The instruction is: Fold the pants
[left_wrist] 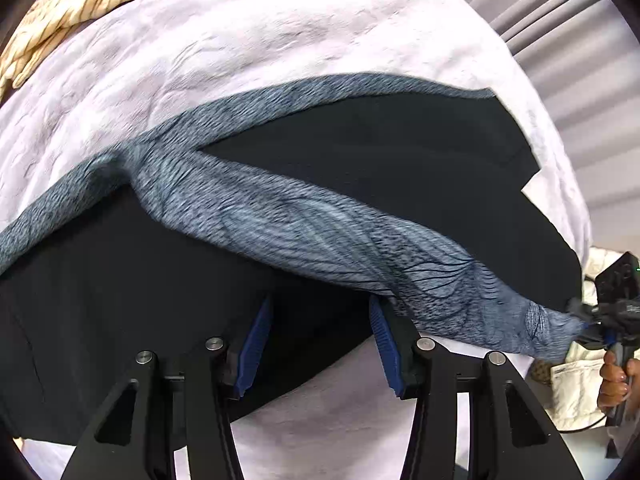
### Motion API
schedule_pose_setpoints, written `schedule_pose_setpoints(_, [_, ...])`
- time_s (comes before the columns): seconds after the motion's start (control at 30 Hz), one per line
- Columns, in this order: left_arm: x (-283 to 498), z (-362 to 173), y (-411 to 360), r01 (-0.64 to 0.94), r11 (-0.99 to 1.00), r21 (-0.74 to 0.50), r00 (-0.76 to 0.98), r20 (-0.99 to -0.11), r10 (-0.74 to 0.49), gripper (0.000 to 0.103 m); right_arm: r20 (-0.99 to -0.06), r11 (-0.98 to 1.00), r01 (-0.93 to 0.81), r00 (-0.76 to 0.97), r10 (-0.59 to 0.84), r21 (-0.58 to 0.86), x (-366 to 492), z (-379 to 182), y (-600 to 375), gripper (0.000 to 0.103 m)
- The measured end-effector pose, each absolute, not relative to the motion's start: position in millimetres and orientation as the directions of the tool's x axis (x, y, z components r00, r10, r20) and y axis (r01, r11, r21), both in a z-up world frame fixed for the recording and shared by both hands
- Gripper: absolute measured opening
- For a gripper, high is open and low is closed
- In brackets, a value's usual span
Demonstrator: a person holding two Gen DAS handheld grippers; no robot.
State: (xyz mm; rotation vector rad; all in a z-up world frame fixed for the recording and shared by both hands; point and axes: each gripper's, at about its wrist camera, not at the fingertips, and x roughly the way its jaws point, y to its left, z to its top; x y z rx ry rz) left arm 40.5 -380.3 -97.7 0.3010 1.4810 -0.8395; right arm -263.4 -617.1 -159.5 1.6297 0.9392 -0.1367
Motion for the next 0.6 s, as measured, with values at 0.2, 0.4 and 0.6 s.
schedule_pose_setpoints(0.2, [76.7, -77.8, -419.8, 0.607, 0.712, -0.353, -0.078, -0.918, -0.389, 0.05, -0.354, -0.053, 0.422, 0.816, 0.458, 0.905, -220.1, -108.8, -656.3, 0.014])
schedule_pose_setpoints(0.4, [145.3, -67.9, -473.8, 0.562, 0.761, -0.324, 0.046, -0.906, -0.42, 0.05, -0.401, -0.027, 0.441, 0.839, 0.368, 0.897, -148.1, -92.2, -735.1, 0.03])
schedule_pose_setpoints(0.6, [164.2, -50.9, -469.4, 0.554, 0.783, -0.283, 0.126, -0.901, -0.414, 0.05, -0.653, 0.297, 0.583, 0.701, 0.287, 0.757, -81.2, -66.9, -781.3, 0.064])
